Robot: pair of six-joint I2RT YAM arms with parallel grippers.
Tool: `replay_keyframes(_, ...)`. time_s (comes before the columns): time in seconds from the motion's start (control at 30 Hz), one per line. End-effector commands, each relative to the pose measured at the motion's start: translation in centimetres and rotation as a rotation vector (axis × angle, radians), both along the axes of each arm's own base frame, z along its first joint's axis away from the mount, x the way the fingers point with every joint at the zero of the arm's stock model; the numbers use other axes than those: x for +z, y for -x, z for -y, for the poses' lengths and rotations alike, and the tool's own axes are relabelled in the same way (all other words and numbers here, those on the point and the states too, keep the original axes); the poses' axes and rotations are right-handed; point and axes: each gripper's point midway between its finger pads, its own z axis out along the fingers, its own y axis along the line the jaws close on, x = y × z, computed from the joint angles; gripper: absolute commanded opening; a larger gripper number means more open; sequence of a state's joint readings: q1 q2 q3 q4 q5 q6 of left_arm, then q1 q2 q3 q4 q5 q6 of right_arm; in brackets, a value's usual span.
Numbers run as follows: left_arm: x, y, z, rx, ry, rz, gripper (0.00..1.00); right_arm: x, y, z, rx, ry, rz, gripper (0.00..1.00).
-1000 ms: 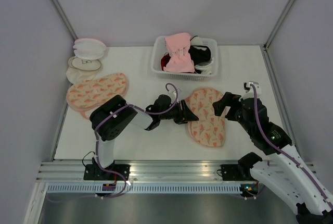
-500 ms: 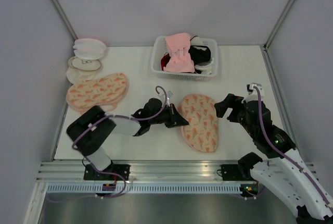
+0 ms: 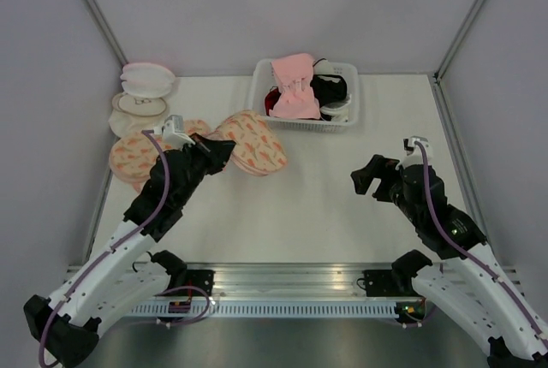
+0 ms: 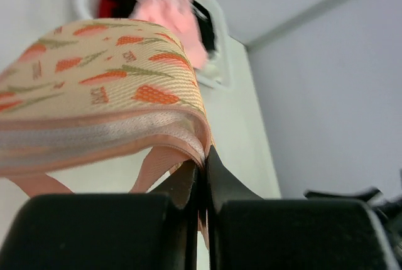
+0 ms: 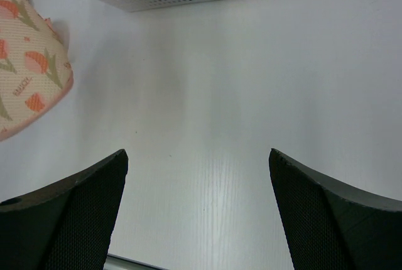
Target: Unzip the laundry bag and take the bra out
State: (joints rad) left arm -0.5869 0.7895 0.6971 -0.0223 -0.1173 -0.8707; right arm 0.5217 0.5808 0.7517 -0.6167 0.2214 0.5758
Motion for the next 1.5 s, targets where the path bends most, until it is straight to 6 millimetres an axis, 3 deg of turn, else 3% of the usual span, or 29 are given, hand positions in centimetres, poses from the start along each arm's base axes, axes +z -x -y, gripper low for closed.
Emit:
replay_keyframes(0.0,0.8,-1.3,-6.4,0.282,-0.180,0.013,0.02,0.5,0.1,-0.5,0.033,-0.006,0.004,0.97)
replay_keyframes(0.1,2.5,-2.4,-10.7,0.469,-0.294,0.052,0.02,0.3,0.1,-0.7,0.045,0.001,-0.006,0.97)
replay_keyframes(0.23,3.8,-3.8,-14.9,0.649,-0.385,0.089,0.02,0.2,0.1,-1.0,0.064,0.006,-0.018,0.97)
replay_keyframes(0.3,3.1,-5.0,-17.4,0.733,-0.444,0.065,0.02,0.2,0.0,-1.2,0.072,0.010,-0.023,0.96)
replay_keyframes(0.37,2.1,-6.4,-18.3,0.741,-0.450,0.038,0.02,0.2,0.1,-1.3,0.081,0.016,-0.029,0.96)
replay_keyframes(0.4,1.7,-6.8,-20.1,0.785,-0.425,0.013,0.02,0.2,0.1,-1.4,0.085,0.016,-0.032,0.96)
replay_keyframes(0.47,0.4,-8.0,-20.5,0.765,-0.405,-0.007,0.02,0.3,0.0,-1.4,0.088,0.019,-0.032,0.96)
replay_keyframes(0.6,-0.6,-9.4,-24.6,0.854,-0.370,-0.043,0.02,0.7,0.0,-1.6,0.101,0.028,-0.037,0.96)
replay_keyframes(0.67,0.4,-10.6,-25.6,0.867,-0.346,0.011,0.02,0.7,0.0,-1.9,0.120,0.031,-0.044,0.96)
replay_keyframes(0.8,-2.2,-13.6,-25.2,0.795,-0.356,0.000,0.02,0.9,-0.1,-2.7,0.155,0.022,-0.054,0.95)
replay_keyframes(0.87,-7.0,-14.5,-24.4,0.719,-0.310,-0.081,0.02,1.0,-0.1,-2.9,0.163,0.018,-0.056,0.95)
replay_keyframes(0.9,-7.3,-15.1,-24.7,0.725,-0.240,-0.061,0.02,1.1,0.0,-2.9,0.166,0.015,-0.052,0.95)
replay_keyframes(0.93,-9.6,-15.4,-24.0,0.684,-0.215,-0.104,0.02,1.1,0.1,-2.8,0.164,0.013,-0.051,0.95)
replay_keyframes(1.03,-14.3,-15.5,-23.7,0.670,-0.174,-0.211,0.02,0.9,0.5,-2.5,0.160,0.011,-0.047,0.94)
replay_keyframes(1.13,-17.6,-14.5,-23.7,0.705,-0.123,-0.289,0.02,0.8,0.9,-1.8,0.142,0.024,-0.044,0.95)
replay_keyframes(1.17,-19.5,-13.8,-23.4,0.704,-0.104,-0.333,0.02,0.8,0.9,-1.8,0.142,0.024,-0.038,0.95)
replay_keyframes(1.27,-21.7,-12.8,-22.8,0.693,-0.080,-0.376,0.02,0.7,0.8,-1.9,0.144,0.028,-0.044,0.95)
replay_keyframes(1.47,-22.8,-10.8,-23.9,0.800,-0.044,-0.447,0.02,0.1,0.4,-2.5,0.162,0.029,-0.060,0.95)
